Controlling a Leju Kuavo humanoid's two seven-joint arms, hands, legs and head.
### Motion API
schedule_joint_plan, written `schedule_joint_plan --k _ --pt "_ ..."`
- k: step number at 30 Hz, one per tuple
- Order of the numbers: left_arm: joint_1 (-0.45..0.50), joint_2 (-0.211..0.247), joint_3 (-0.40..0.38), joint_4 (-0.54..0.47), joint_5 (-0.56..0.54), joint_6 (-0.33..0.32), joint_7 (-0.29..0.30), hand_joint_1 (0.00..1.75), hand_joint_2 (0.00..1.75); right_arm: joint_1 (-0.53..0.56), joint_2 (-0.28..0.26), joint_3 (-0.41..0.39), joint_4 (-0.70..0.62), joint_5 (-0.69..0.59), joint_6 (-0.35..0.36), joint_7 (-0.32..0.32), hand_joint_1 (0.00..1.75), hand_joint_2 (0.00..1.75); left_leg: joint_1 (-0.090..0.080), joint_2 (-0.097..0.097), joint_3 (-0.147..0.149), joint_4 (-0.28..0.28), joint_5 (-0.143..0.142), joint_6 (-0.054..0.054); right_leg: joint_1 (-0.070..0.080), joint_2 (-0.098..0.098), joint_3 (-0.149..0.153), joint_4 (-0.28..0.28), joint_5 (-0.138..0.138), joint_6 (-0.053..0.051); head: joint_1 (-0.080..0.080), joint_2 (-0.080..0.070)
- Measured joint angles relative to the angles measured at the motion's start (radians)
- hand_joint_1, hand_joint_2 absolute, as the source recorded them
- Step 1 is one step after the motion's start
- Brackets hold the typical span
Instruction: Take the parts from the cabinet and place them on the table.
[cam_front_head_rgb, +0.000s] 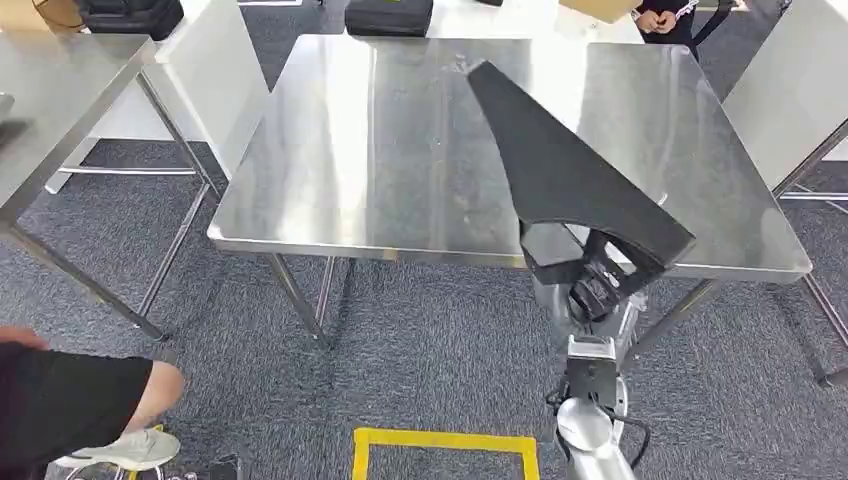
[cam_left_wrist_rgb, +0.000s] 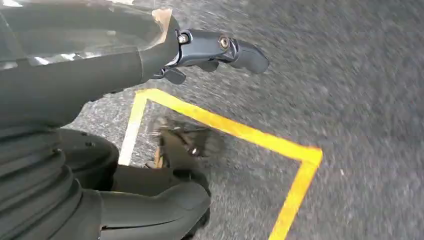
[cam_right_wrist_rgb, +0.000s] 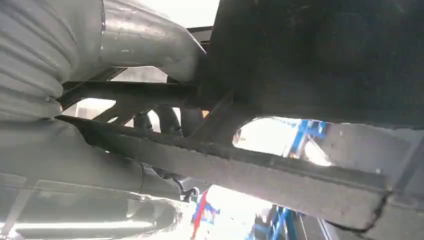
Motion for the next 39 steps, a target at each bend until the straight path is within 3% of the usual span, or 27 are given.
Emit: schedule_joint_plan --k 1,2,3,6,8,9,11,12,13,14,16,17,18,19,21,22,24,25,27,28,29,31,32,34,36,37,39 --pt "-0.001 0.0 -0.007 0.0 0.0 -0.004 0.004 0.0 1.75 0.01 -0.002 -0.003 -0.008 0.0 -0.007 -0.002 1.75 1.75 0.0 0.0 0.032 -0.09 0.064 0.007 0.0 0.0 0.015 -0.001 -0.011 0.004 0.0 0.0" --pt "-0.001 0.0 -0.015 0.0 -0.002 -0.006 0.007 0.0 1.75 0.018 -0.004 -0.006 -0.016 0.0 -0.013 -0.003 1.75 1.75 -0.004 -0.001 0.045 -0.132 0.09 0.014 0.001 0.001 0.014 -0.002 -0.019 0.008 0.001 0.0" --pt "-0.004 0.0 -0.022 0.0 -0.003 -0.011 0.011 0.0 1.75 0.024 -0.006 -0.009 -0.022 0.0 -0.021 -0.005 1.75 1.75 -0.011 0.0 0.043 -0.13 0.035 0.018 0.006 0.007 0.025 -0.003 -0.025 0.017 0.001 0.0" --pt "-0.005 -0.002 -0.038 0.0 -0.003 -0.017 0.02 0.0 1.75 0.045 -0.01 -0.017 -0.042 -0.002 -0.031 -0.008 1.75 1.75 -0.017 -0.002 0.063 -0.138 0.064 0.04 0.008 0.006 0.036 0.0 -0.025 0.037 0.0 0.0" --pt "-0.011 -0.004 -0.048 0.0 -0.003 -0.021 0.021 0.0 1.75 0.049 -0.017 -0.025 -0.052 -0.003 -0.037 -0.007 1.75 1.75 -0.013 -0.003 0.089 -0.152 0.06 0.052 0.005 0.003 -0.001 0.065 -0.031 0.041 0.001 0.0" --pt "-0.015 -0.005 -0.05 0.0 -0.004 -0.021 0.022 0.0 1.75 0.048 -0.019 -0.026 -0.057 -0.003 -0.038 -0.008 1.75 1.75 -0.012 -0.003 0.093 -0.152 0.054 0.059 0.006 0.003 -0.041 0.132 -0.044 0.041 0.004 0.0" --pt "-0.018 -0.008 -0.055 0.0 -0.004 -0.023 0.023 0.0 1.75 0.053 -0.024 -0.029 -0.059 -0.005 -0.039 -0.008 1.75 1.75 -0.013 -0.004 0.103 -0.152 0.04 0.064 0.006 0.003 -0.138 0.273 -0.105 0.033 0.004 0.0" --pt "-0.018 -0.008 -0.057 0.0 -0.004 -0.023 0.023 0.0 1.75 0.056 -0.026 -0.032 -0.059 -0.005 -0.039 -0.008 1.75 1.75 -0.013 -0.005 0.109 -0.152 0.034 0.064 0.005 0.003 -0.171 0.311 -0.122 0.036 0.004 0.0" --pt "-0.017 -0.008 -0.059 0.0 -0.004 -0.023 0.025 0.0 1.75 0.06 -0.029 -0.034 -0.059 -0.006 -0.039 -0.008 1.75 1.75 -0.013 -0.007 0.12 -0.152 0.025 0.063 0.004 0.003 -0.192 0.312 -0.115 0.044 0.004 0.0" --pt "-0.017 -0.009 -0.059 0.0 -0.004 -0.023 0.026 0.0 1.75 0.061 -0.031 -0.035 -0.06 -0.006 -0.039 -0.008 1.75 1.75 -0.012 -0.008 0.131 -0.152 0.017 0.061 0.003 0.002 -0.188 0.271 -0.088 0.054 0.004 0.0" --pt "-0.018 -0.011 -0.061 0.0 -0.004 -0.024 0.026 0.0 1.75 0.061 -0.033 -0.036 -0.063 -0.006 -0.039 -0.008 1.75 1.75 -0.01 -0.01 0.162 -0.152 -0.004 0.054 0.0 -0.001 -0.133 0.095 0.019 0.079 0.004 0.0" --pt "-0.018 -0.011 -0.062 0.001 -0.004 -0.024 0.026 0.0 1.75 0.061 -0.034 -0.037 -0.063 -0.006 -0.039 -0.008 1.75 1.75 -0.011 -0.01 0.158 -0.153 -0.014 0.048 -0.001 -0.005 -0.112 0.016 0.078 0.084 0.005 0.0" --pt "-0.019 -0.011 -0.063 0.001 -0.004 -0.024 0.027 0.0 1.75 0.062 -0.035 -0.039 -0.064 -0.006 -0.039 -0.008 1.75 1.75 -0.015 -0.011 0.177 -0.15 -0.024 0.042 0.005 -0.009 -0.114 0.01 0.057 0.057 0.003 0.0" --pt "-0.022 -0.011 -0.064 0.001 -0.004 -0.024 0.028 0.0 1.75 0.062 -0.035 -0.039 -0.064 -0.007 -0.039 -0.007 1.75 1.75 -0.017 -0.011 0.173 -0.154 -0.028 0.036 0.01 -0.01 -0.106 0.012 0.059 0.042 0.002 0.0" --pt "-0.021 -0.012 -0.068 0.001 -0.004 -0.024 0.029 0.0 1.75 0.065 -0.035 -0.041 -0.068 -0.008 -0.04 -0.007 1.75 1.75 -0.018 -0.011 0.183 -0.154 -0.027 0.027 0.008 -0.007 -0.099 0.008 0.064 0.028 0.003 0.0" --pt "-0.022 -0.011 -0.069 0.001 -0.004 -0.024 0.029 0.0 1.75 0.066 -0.036 -0.041 -0.07 -0.008 -0.04 -0.007 1.75 1.75 -0.017 -0.011 0.185 -0.147 -0.032 0.023 -0.007 -0.003 -0.086 0.007 0.062 0.026 0.001 0.0" --pt "-0.025 -0.012 -0.07 0.002 -0.004 -0.024 0.029 0.0 1.75 0.063 -0.036 -0.042 -0.072 -0.008 -0.04 -0.007 1.75 1.75 -0.016 -0.005 0.138 -0.059 -0.041 0.014 -0.007 -0.005 -0.062 0.003 0.049 0.007 0.001 0.0" --pt "-0.027 -0.012 -0.069 0.002 -0.004 -0.024 0.029 0.0 1.75 0.062 -0.036 -0.042 -0.072 -0.007 -0.04 -0.007 1.75 1.75 -0.013 -0.004 0.09 0.014 -0.06 0.007 -0.006 -0.005 -0.054 0.003 0.041 0.0 0.001 0.0" --pt "-0.025 -0.011 -0.069 0.002 -0.003 -0.025 0.029 0.0 1.75 0.063 -0.036 -0.042 -0.072 -0.007 -0.04 -0.007 1.75 1.75 -0.009 -0.004 -0.011 0.134 -0.115 -0.001 -0.004 -0.004 -0.042 0.003 0.026 -0.002 0.001 0.0" --pt "-0.023 -0.011 -0.069 0.002 0.0 -0.027 0.029 0.0 1.75 0.063 -0.037 -0.042 -0.072 -0.007 -0.04 -0.007 1.75 1.75 -0.009 -0.004 -0.037 0.145 -0.115 -0.002 -0.003 -0.002 -0.034 0.003 0.019 -0.002 0.001 0.0" --pt "-0.022 -0.01 -0.069 0.004 0.002 -0.028 0.029 0.0 1.75 0.063 -0.037 -0.042 -0.072 -0.008 -0.04 -0.007 1.75 1.75 -0.009 -0.004 -0.043 0.12 -0.087 0.001 -0.002 0.001 -0.024 0.003 0.011 -0.001 0.001 0.0" --pt "-0.024 -0.009 -0.069 0.005 0.006 -0.029 0.029 0.0 1.75 0.058 -0.037 -0.042 -0.069 -0.015 -0.04 -0.008 1.75 1.75 -0.011 -0.004 0.001 -0.028 0.032 0.017 0.002 0.003 0.002 0.002 -0.006 0.002 0.001 0.0" --pt "-0.026 -0.009 -0.069 0.005 0.011 -0.029 0.029 0.0 1.75 0.054 -0.037 -0.042 -0.067 -0.021 -0.04 -0.013 1.75 1.75 -0.015 -0.004 0.034 -0.121 0.098 0.032 0.004 0.003 0.016 0.0 -0.017 0.004 0.001 0.0" --pt "-0.03 -0.006 -0.069 0.005 0.018 -0.028 0.029 0.0 1.75 0.046 -0.041 -0.042 -0.058 -0.033 -0.04 -0.023 1.75 1.75 -0.026 -0.002 0.044 -0.141 0.055 0.04 0.005 0.004 0.018 -0.008 -0.026 0.014 0.002 0.0" --pt "-0.026 0.004 -0.069 0.006 0.024 -0.036 0.035 0.0 1.75 0.042 -0.043 -0.038 -0.048 -0.04 -0.04 -0.03 1.75 1.75 -0.03 -0.002 0.053 -0.151 0.066 0.054 0.006 0.002 0.027 0.001 -0.019 0.03 0.002 0.0" --pt "-0.025 0.01 -0.069 0.006 0.027 -0.044 0.036 0.0 1.75 0.037 -0.045 -0.037 -0.044 -0.044 -0.04 -0.034 1.75 1.75 -0.027 -0.002 0.069 -0.155 0.067 0.056 0.008 0.002 0.035 -0.003 -0.022 0.032 0.003 0.0" --pt "-0.026 0.018 -0.069 0.006 0.034 -0.048 0.037 0.0 1.75 0.025 -0.05 -0.035 -0.036 -0.045 -0.04 -0.037 1.75 1.75 -0.019 -0.002 0.095 -0.17 0.066 0.063 0.007 -0.001 -0.007 0.071 -0.035 0.036 0.004 0.0"
